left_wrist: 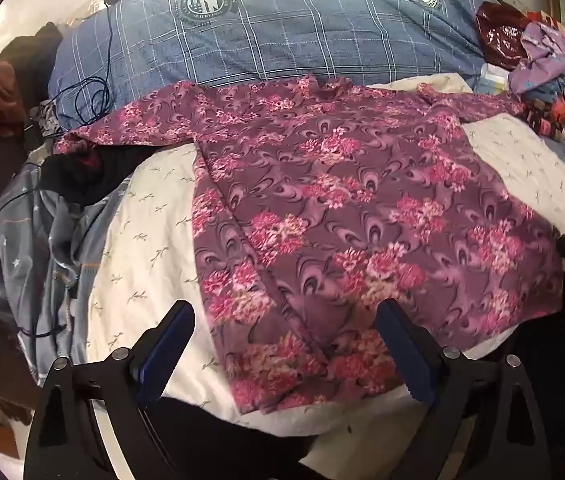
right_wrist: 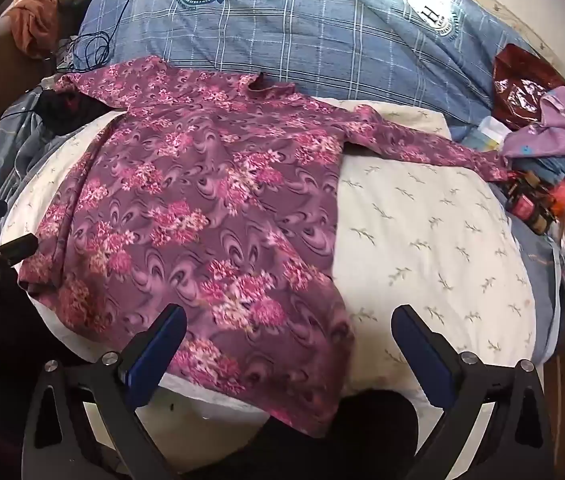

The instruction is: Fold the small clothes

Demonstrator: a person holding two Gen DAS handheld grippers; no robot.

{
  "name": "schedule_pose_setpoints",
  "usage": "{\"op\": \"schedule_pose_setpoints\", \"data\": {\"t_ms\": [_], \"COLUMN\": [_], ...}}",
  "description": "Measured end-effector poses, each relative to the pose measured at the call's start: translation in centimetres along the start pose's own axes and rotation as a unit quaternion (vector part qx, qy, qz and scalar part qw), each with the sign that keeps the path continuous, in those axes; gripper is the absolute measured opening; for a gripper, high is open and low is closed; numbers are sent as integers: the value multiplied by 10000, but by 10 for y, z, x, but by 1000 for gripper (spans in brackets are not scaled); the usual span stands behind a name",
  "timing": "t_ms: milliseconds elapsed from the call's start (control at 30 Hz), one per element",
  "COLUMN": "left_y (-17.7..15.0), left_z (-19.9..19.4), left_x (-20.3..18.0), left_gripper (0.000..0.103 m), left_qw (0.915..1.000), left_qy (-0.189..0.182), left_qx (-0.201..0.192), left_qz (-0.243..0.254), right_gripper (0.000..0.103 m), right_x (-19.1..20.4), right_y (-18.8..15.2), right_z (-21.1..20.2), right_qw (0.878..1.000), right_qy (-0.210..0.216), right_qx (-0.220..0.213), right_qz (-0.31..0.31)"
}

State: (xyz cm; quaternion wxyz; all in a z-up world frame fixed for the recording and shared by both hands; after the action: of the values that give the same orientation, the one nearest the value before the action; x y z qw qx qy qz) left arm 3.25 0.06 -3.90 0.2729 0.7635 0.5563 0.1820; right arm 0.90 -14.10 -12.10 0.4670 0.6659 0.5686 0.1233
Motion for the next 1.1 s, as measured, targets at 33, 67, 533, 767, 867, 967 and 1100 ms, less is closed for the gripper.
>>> {"op": "schedule_pose_setpoints", "data": {"t_ms": [33,67,533,767,867,967,1100], "left_y": [0,0,-37,-42,-44,-48,-52], "left_z": [1,2,-31,-38,-42,-48,-58], "left_x": [1,2,13,5,-2,-8,-13], "left_gripper": [92,92,90,90,90,90,90], "left_qw": [10000,9999,9999,9998,9996,9995,9991], "left_qy": [10,-6,-25,56,32,1,-4], "left_qx": [35,72,-98,-203,-269,-314,-389], "left_qz": [-45,-93,-61,6,34,89,156], "right_gripper": [103,103,103,103,103,103,103], "right_x": [0,1,-6,-5,-4,-3,-2], "right_y": [0,0,-16,-18,-18,-18,-20], "right_z": [1,2,-16,-25,-32,-41,-49], "right_qw": [10000,9999,9996,9993,9989,9983,9979], "right_qy": [40,79,-154,-171,-197,-224,-234], "right_qx": [31,58,-143,-281,-383,-497,-573], "right_qz": [16,29,-163,-149,-162,-186,-215]}}
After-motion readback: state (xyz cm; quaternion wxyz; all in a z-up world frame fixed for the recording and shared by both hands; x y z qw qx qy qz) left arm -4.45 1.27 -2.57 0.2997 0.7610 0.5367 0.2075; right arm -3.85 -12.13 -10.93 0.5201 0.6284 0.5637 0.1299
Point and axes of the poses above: each gripper's, at about its wrist camera, not at the fingertips, and z roughly the way its jaws point, x to its left, y to its top, the point moved 5 cm from there along z, roughly the way its jaws point, and after that the axes turned 13 degrees about -y, right-handed, at the moved point
